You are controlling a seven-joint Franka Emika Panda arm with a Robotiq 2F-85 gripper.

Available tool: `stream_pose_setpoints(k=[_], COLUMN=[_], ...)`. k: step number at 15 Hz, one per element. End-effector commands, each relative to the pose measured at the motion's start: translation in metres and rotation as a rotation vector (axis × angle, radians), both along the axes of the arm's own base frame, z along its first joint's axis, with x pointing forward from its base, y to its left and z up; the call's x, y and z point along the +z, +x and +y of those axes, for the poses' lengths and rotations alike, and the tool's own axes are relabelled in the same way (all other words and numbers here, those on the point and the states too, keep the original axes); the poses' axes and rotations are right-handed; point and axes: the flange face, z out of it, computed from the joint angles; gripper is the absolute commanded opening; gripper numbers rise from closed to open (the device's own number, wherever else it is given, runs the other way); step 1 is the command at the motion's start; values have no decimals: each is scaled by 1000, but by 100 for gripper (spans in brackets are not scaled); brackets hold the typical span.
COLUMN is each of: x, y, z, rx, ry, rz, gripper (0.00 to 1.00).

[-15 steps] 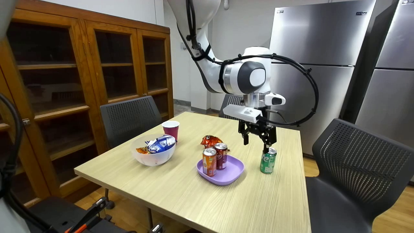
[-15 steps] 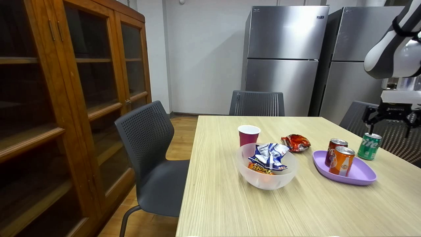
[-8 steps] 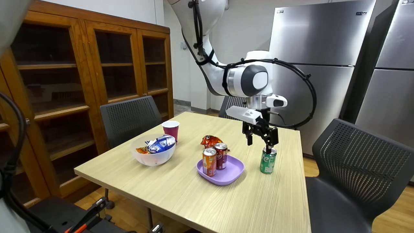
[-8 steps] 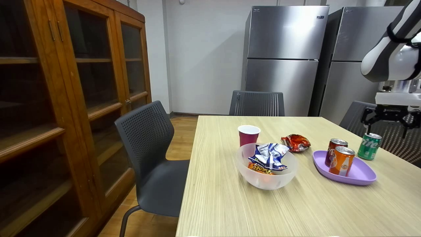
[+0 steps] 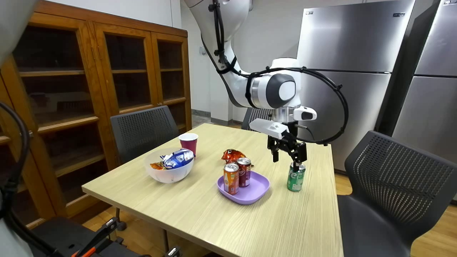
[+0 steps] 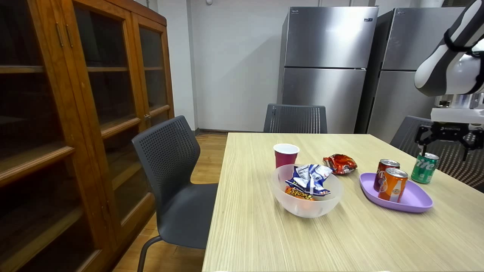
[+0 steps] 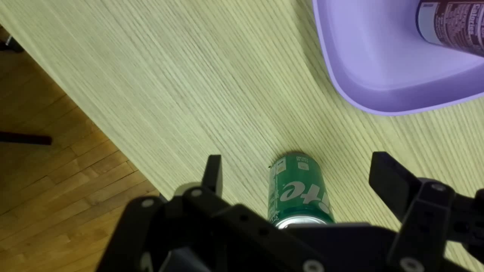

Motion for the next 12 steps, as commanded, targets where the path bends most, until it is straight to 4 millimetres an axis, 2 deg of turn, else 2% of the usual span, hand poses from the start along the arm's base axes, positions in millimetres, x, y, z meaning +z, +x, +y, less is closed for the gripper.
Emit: stream_pose_setpoints(k=[1, 7, 12], x=[-8, -29, -35], y=[11, 29, 51], z=[-2, -6, -14], rx=[-49, -92, -110], ry=[-2, -12, -19], rz=[4, 7, -9], gripper=[100, 100, 100])
